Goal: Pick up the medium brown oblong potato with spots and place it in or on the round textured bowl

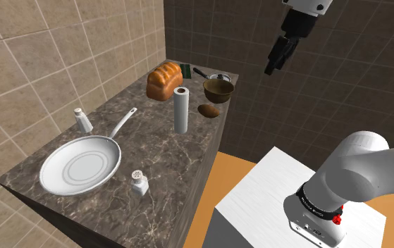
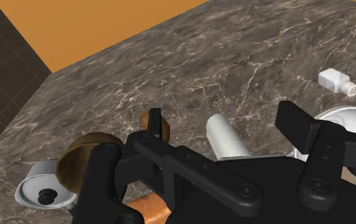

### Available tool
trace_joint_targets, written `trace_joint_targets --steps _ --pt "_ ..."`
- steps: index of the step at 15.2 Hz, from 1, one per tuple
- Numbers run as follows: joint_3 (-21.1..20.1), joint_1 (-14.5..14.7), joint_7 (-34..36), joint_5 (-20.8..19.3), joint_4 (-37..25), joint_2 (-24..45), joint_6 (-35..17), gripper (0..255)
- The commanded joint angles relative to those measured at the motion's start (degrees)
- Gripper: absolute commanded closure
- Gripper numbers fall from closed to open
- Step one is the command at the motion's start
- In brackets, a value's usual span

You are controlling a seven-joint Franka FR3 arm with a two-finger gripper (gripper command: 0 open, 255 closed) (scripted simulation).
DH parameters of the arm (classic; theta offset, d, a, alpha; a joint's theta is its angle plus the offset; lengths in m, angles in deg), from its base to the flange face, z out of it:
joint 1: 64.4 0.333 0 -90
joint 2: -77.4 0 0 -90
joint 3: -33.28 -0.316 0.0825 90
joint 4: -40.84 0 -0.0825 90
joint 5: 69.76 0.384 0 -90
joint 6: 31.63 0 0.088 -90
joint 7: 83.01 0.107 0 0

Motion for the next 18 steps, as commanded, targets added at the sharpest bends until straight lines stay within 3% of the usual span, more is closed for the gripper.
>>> trace_joint_targets --steps 1,9,18 --pt "0.0 0.0 0.0 0.0 0.0 0.0 0.0 0" --pt "1.8 1.4 -5.2 -0.2 -0.6 15.0 -10.2 0" --pt "3.2 2.8 -10.9 1.0 -6.7 34.4 -18.7 0"
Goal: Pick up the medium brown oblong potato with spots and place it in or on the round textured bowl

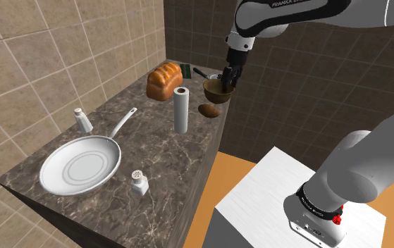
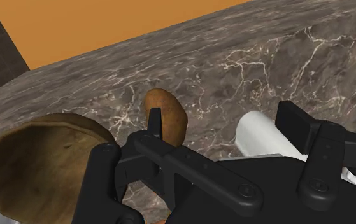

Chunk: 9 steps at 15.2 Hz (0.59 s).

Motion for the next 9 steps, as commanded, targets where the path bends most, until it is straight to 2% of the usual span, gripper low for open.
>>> trace_joint_targets --steps 1,9 --pt "0.3 0.1 -1.5 0.3 -1.1 4.1 -1.9 0" --pt "0.2 0.4 -6.0 2.0 -11.6 22.4 -5.4 0"
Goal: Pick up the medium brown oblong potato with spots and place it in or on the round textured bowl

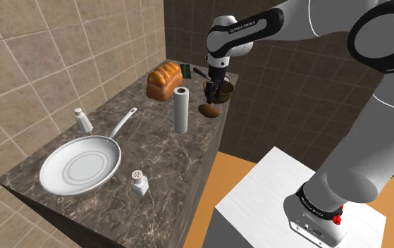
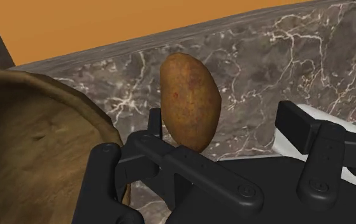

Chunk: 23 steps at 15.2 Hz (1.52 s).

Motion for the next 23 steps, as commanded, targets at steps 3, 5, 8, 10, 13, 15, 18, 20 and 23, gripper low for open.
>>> trace_joint_targets --steps 3,5,8,10,13,15,18,20,23 --pt "-0.3 -0.1 -1.4 0.5 -4.9 7.1 -0.6 0" --pt "-0.5 0.0 -1.5 0.6 -3.9 7.5 -2.0 0" --pt "-0.5 0.1 -1.7 0.9 -2.3 8.1 -4.2 0" --pt "-0.2 0.7 -1.9 1.3 -1.1 8.8 -6.0 0" --pt "-0.2 0.6 -1.9 1.3 -1.1 8.8 -6.0 0" --pt "-0.2 0.6 -1.9 1.3 -1.1 8.8 -6.0 0" --pt "-0.2 0.6 -1.9 1.3 -1.1 8.8 -6.0 0" --pt "-0.2 0.6 -1.9 1.3 -1.0 8.7 -6.0 255" --pt "-0.2 0.6 -1.9 1.3 -1.0 8.7 -6.0 255"
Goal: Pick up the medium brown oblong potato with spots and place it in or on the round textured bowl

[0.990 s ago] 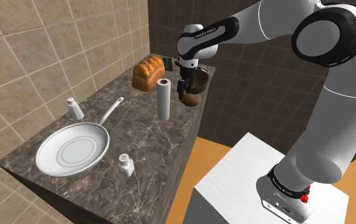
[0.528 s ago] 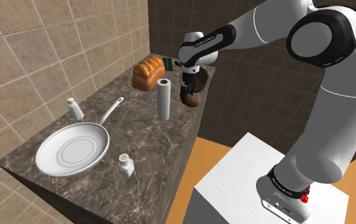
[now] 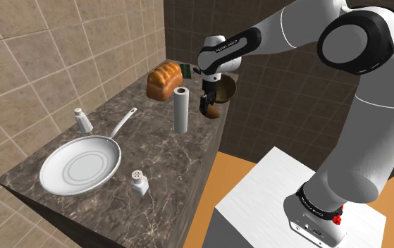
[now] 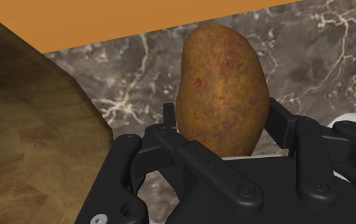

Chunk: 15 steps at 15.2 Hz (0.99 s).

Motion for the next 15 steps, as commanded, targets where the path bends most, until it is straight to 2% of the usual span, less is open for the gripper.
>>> trace_joint_targets --steps 1,5,15 --pt "0.0 0.0 0.0 0.0 0.0 0.0 0.0 255" --pt "0.0 0.0 0.0 0.0 -0.1 0.1 0.0 255" --pt "0.3 0.0 1.1 -0.9 -3.4 -3.5 6.7 255"
